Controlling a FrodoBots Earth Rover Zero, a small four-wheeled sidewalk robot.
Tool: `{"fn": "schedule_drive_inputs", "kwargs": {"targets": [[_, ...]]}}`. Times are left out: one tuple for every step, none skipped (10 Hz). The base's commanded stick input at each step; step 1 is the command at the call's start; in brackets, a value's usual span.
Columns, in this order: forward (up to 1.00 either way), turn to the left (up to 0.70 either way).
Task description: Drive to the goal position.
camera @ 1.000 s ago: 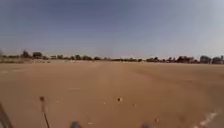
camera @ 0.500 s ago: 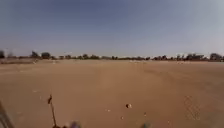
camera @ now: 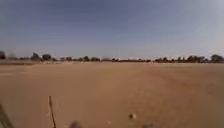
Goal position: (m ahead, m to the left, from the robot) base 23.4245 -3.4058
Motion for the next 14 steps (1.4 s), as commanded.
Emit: {"fn": "schedule_drive_inputs", "kwargs": {"targets": [[0.5, 0.0], [0.5, 0.0], [0.5, 0.0], [0.5, 0.0], [0.5, 0.0], [0.5, 0.0], [0.5, 0.0], [0.5, 0.0], [0.5, 0.0], [0.5, 0.0], [0.5, 0.0], [0.5, 0.0], [0.5, 0.0], [0.5, 0.0]]}}
